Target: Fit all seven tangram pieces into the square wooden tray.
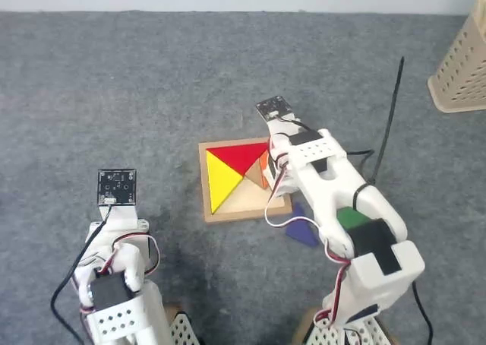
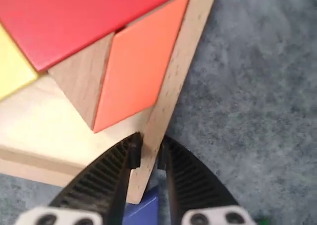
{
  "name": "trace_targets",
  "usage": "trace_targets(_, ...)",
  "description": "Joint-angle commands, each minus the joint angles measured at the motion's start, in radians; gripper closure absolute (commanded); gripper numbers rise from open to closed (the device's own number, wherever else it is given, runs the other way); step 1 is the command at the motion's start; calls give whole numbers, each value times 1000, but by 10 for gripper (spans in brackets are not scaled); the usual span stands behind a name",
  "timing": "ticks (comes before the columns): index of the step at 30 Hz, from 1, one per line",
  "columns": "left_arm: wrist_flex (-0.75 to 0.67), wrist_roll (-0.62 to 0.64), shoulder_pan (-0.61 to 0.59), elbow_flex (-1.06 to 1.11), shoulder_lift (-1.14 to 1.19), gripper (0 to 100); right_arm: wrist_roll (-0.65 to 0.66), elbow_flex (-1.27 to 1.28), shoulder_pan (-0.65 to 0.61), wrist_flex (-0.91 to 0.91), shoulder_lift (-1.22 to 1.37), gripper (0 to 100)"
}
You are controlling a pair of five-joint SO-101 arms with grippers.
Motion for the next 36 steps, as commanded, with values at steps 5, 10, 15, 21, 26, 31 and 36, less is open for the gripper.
trace_targets(5,8,-5,-3,-7,-14,987,-9,2,111,96,-188,857)
trace_targets(10,8,-5,-3,-7,-14,987,-5,3,108,111,-209,837)
trace_targets(15,8,-5,-3,-7,-14,987,11,-12,154,188,-228,839)
trace_targets(21,8,-5,-3,-7,-14,987,236,132,255,188,-351,839)
trace_targets(26,8,-5,-3,-7,-14,987,371,239,285,137,-397,835)
trace_targets(31,8,-5,-3,-7,-14,987,417,241,354,130,-397,773)
trace_targets(36,8,-5,-3,-7,-14,987,566,249,415,137,-397,721)
